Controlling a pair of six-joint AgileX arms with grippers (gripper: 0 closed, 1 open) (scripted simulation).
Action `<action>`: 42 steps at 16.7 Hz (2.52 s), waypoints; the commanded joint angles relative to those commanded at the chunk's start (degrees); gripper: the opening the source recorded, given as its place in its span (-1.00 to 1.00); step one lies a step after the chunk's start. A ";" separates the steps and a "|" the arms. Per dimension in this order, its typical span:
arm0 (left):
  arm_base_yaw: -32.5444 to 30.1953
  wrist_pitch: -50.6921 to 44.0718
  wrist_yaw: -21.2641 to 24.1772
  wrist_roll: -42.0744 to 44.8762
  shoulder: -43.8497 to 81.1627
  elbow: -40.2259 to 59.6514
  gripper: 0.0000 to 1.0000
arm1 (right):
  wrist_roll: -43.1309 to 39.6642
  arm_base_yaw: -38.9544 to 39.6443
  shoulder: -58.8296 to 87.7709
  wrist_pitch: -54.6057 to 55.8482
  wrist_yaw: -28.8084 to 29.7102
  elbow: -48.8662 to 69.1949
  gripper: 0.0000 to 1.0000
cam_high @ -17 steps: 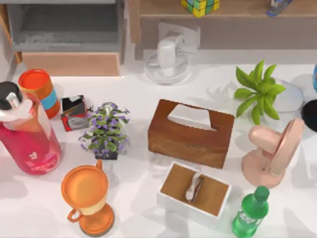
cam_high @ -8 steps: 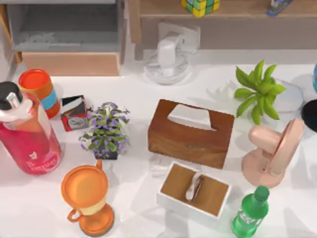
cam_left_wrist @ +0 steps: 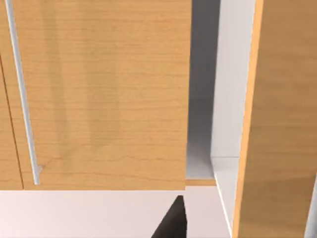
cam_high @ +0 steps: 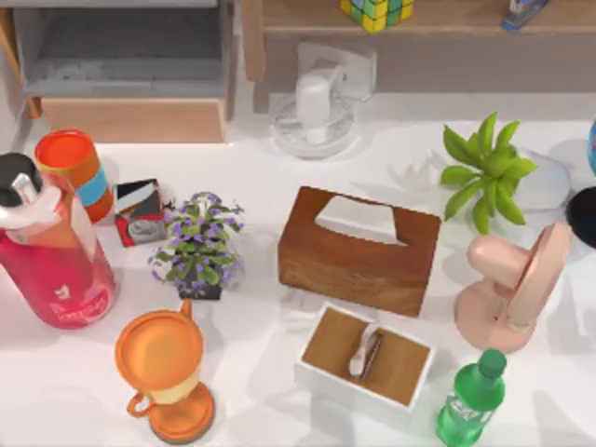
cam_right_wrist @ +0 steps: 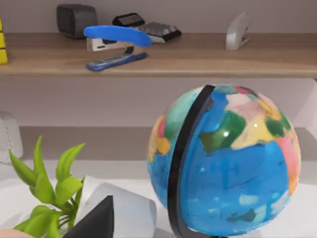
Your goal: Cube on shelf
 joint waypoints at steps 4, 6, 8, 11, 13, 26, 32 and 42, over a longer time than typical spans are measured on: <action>0.00 0.00 0.00 0.00 0.00 0.00 -0.81 | 0.00 0.00 0.00 0.00 0.00 0.00 1.00; 0.00 0.00 0.00 0.00 0.00 0.00 -1.00 | 0.00 0.00 0.00 0.00 0.00 0.00 1.00; 0.00 0.00 0.00 0.00 0.00 0.00 -1.00 | 0.00 0.00 0.00 0.00 0.00 0.00 1.00; 0.00 0.00 0.00 0.00 0.00 0.00 -1.00 | 0.00 0.00 0.00 0.00 0.00 0.00 1.00; 0.00 0.00 0.00 0.00 0.00 0.00 -1.00 | 0.00 0.00 0.00 0.00 0.00 0.00 1.00; -6.83 -7.60 -6.90 -0.50 5.79 12.49 -1.00 | 0.00 0.00 0.00 0.00 0.00 0.00 1.00; -7.87 -9.55 -7.73 -0.71 7.34 15.21 -1.00 | 0.00 0.00 0.00 0.00 0.00 0.00 1.00; -11.61 -15.44 -11.87 -0.83 12.07 26.39 -1.00 | 0.00 0.00 0.00 0.00 0.00 0.00 1.00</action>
